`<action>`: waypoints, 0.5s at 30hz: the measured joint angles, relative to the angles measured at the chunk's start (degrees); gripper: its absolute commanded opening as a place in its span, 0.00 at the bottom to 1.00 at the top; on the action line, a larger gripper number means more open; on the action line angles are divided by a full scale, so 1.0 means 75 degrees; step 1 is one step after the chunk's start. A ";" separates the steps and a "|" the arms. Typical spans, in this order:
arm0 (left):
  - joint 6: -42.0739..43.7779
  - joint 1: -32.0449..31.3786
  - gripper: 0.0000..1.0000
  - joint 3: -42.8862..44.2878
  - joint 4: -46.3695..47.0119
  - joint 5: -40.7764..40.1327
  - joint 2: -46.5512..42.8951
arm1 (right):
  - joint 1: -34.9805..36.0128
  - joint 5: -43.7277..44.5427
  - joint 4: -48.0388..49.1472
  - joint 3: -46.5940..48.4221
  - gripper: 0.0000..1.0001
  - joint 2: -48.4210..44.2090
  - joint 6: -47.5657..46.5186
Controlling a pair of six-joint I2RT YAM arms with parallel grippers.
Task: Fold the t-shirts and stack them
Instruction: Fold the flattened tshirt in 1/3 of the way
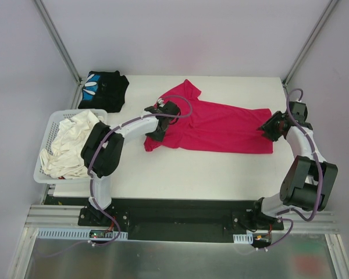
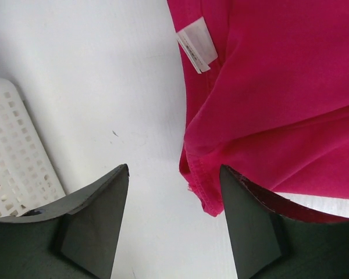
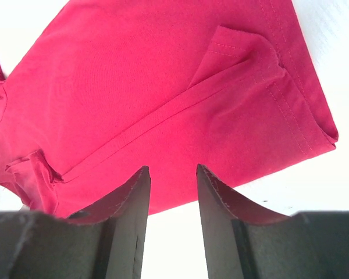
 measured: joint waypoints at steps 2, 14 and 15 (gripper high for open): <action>0.0017 0.0000 0.63 0.0079 -0.0017 0.0003 -0.0102 | 0.0000 -0.0023 0.0058 -0.0047 0.41 -0.0006 -0.0015; 0.0143 -0.0201 0.62 0.1784 0.0000 0.0487 -0.0796 | 0.0303 -0.0140 0.0460 -0.0364 0.41 0.0848 0.0003; 0.0137 -0.0216 0.62 0.1804 0.0017 0.0513 -0.0796 | 0.0341 -0.0143 0.0501 -0.0396 0.41 0.0924 0.0020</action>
